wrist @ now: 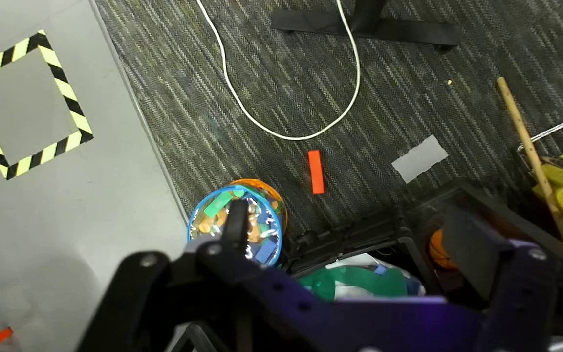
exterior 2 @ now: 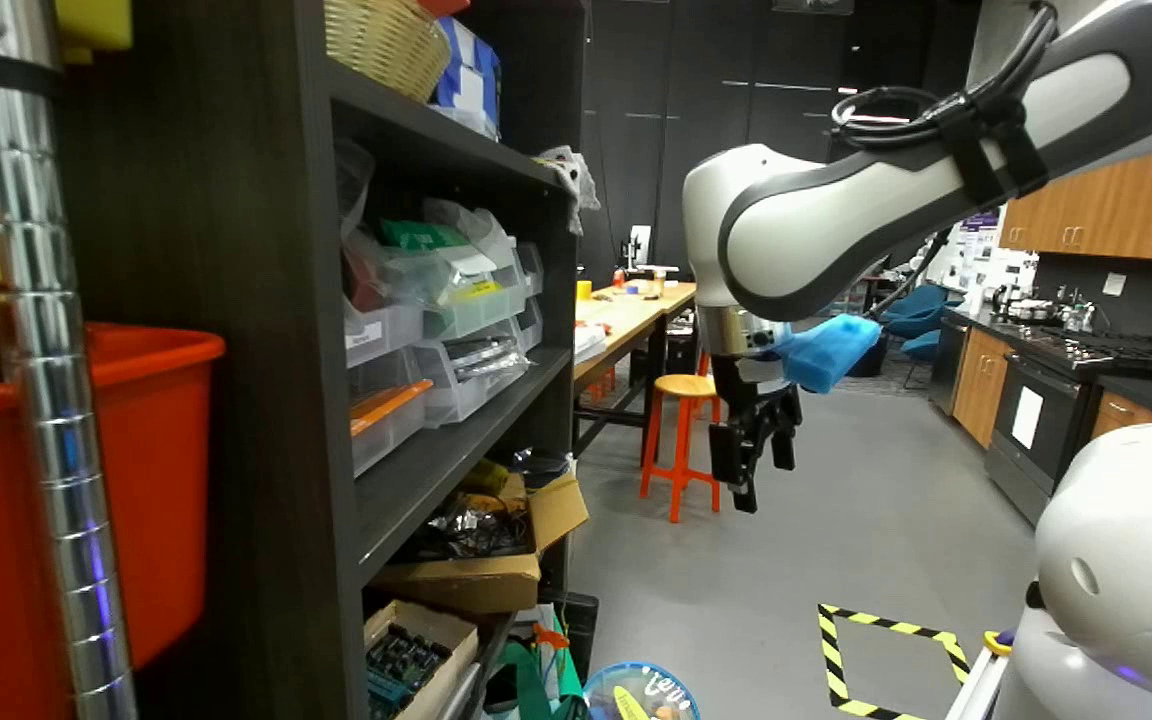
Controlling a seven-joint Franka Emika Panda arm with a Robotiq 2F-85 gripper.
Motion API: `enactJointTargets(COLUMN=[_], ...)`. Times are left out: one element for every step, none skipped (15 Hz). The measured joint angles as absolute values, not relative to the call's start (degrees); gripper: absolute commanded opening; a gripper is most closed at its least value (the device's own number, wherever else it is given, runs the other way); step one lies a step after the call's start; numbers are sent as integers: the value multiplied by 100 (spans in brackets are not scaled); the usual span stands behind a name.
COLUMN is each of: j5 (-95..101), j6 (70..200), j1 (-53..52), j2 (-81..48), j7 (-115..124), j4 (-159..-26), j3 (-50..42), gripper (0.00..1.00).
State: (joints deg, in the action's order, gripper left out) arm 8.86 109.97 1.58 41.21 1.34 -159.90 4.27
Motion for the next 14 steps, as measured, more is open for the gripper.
enactJointTargets(j5=[886, 922, 1005, 1109, 1195, 1251, 1264, 1264, 1264, 1261, 1249, 1229, 1212, 1206], j6=[10997, 11050, 11211, 11438, 11690, 11954, 12225, 12494, 12761, 13030, 13285, 13520, 13725, 13901], j1=[154, 139, 113, 82, 53, 27, 0, -31, -67, -105, -147, -203, -271, -339], j2=[4120, 4121, 4125, 4135, 4151, 4168, 4188, 4216, 4250, 4295, 4358, 4429, 4514, 4629], j7=[134, 98, 48, 5, -23, -36, -44, -45, -45, -45, -44, -44, -42, -40], j4=[-15989, -15982, -15967, -15952, -15938, -15921, -15900, -15883, -15870, -15871, -15884, -15878, -15860, -15870], j3=[423, 422, 423, 424, 428, 433, 434, 434, 435, 435, 439, 448, 468, 494], gripper=[100, 100, 100, 100, 100, 100, 100, 100, 100, 100, 100, 100, 100, 100])
